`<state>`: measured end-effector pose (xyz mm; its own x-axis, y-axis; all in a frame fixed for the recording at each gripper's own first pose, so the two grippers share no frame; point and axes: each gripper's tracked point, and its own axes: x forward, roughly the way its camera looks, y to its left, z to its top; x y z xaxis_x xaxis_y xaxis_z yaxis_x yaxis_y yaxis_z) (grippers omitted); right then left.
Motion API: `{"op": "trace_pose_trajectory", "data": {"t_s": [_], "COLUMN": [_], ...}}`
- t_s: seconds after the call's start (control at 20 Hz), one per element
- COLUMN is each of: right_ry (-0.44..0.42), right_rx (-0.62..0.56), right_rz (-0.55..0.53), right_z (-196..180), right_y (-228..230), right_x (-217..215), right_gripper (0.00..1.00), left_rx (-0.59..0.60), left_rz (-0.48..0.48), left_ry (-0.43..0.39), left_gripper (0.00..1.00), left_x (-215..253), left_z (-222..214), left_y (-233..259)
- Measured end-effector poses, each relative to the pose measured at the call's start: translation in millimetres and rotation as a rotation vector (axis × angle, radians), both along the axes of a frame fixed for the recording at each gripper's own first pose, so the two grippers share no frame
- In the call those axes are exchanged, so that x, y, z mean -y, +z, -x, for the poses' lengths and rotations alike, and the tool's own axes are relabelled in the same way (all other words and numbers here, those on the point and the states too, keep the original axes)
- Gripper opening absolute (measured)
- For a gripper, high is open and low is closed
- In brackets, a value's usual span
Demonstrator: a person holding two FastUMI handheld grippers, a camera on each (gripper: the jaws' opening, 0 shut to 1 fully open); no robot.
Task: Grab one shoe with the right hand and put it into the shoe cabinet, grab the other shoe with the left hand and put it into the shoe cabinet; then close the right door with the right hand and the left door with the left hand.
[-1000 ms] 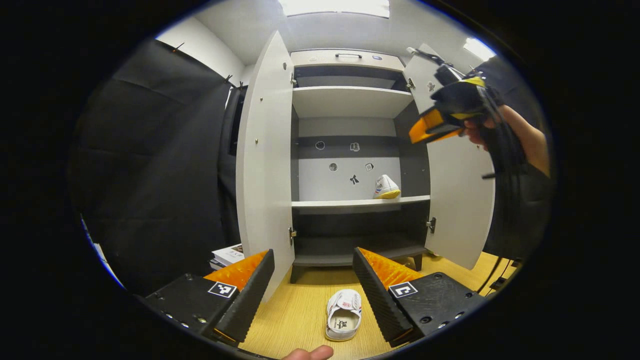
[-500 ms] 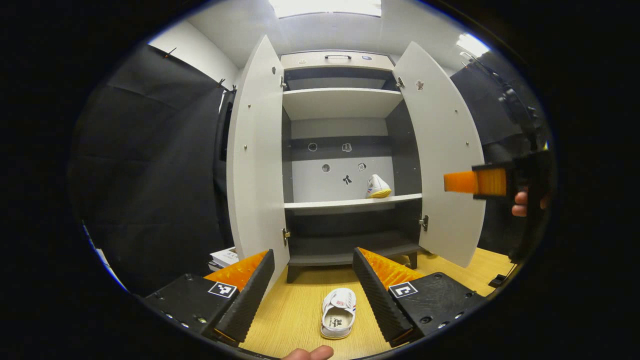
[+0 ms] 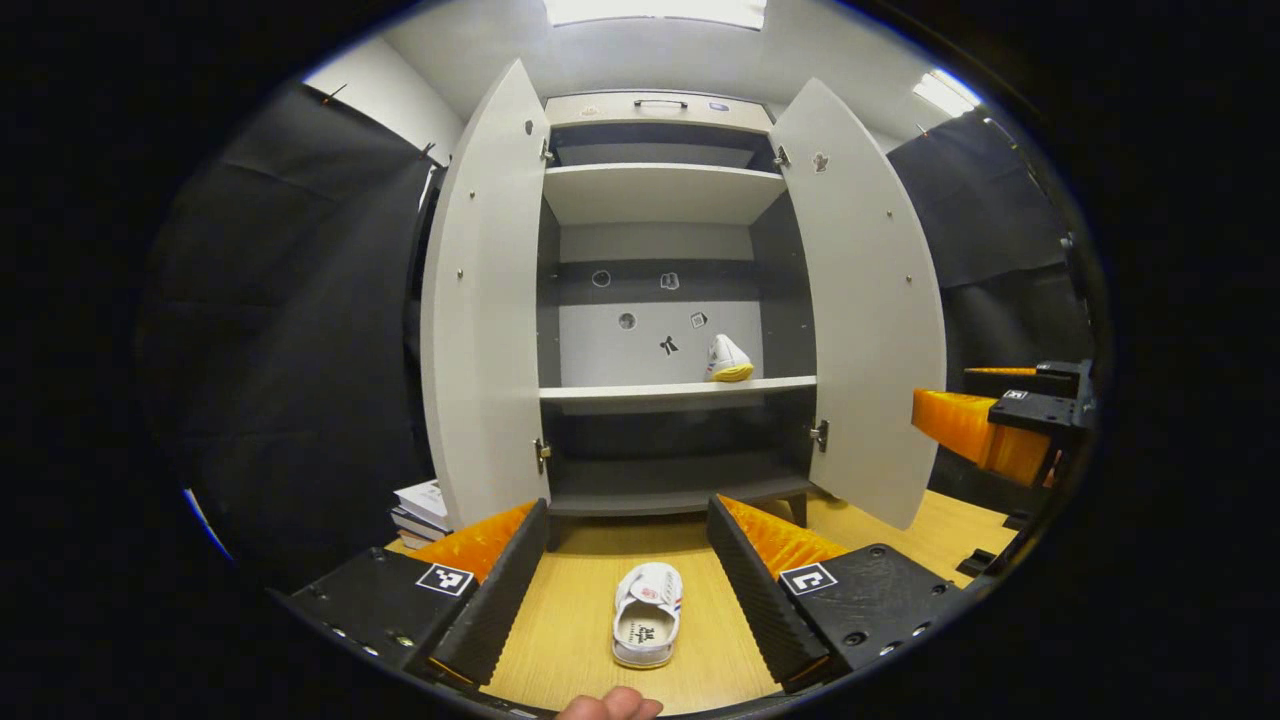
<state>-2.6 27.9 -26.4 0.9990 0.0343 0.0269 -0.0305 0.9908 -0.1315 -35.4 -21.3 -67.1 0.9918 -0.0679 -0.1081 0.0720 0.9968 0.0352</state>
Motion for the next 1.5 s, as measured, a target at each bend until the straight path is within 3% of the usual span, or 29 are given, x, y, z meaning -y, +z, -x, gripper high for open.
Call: {"op": "trace_pose_trajectory", "data": {"t_s": [0.4,0.95,1.05,1.5], "right_ry": [-0.001,-0.037,-0.044,-0.071], "right_rx": [-0.075,-0.142,-0.154,-0.193], "right_rz": [-0.058,-0.057,-0.059,-0.033], "right_z": [5.5,-14.8,-19.6,-32.0], "right_y": [-25.5,-39.0,-39.3,-50.8], "right_x": [10.8,27.7,31.1,38.4], "right_gripper": [0.93,0.93,0.93,0.93], "left_rx": [-0.229,-0.499,-0.510,-0.579], "left_rz": [-0.075,-0.043,-0.060,0.046], "left_ry": [0.039,0.045,0.042,-0.026], "left_gripper": [0.96,0.96,0.96,0.94], "left_x": [-27.8,-41.6,-42.8,-35.8], "left_z": [-16.2,-76.4,-88.8,-131.7], "left_y": [-99.6,-228.2,-242.2,-268.9]}}
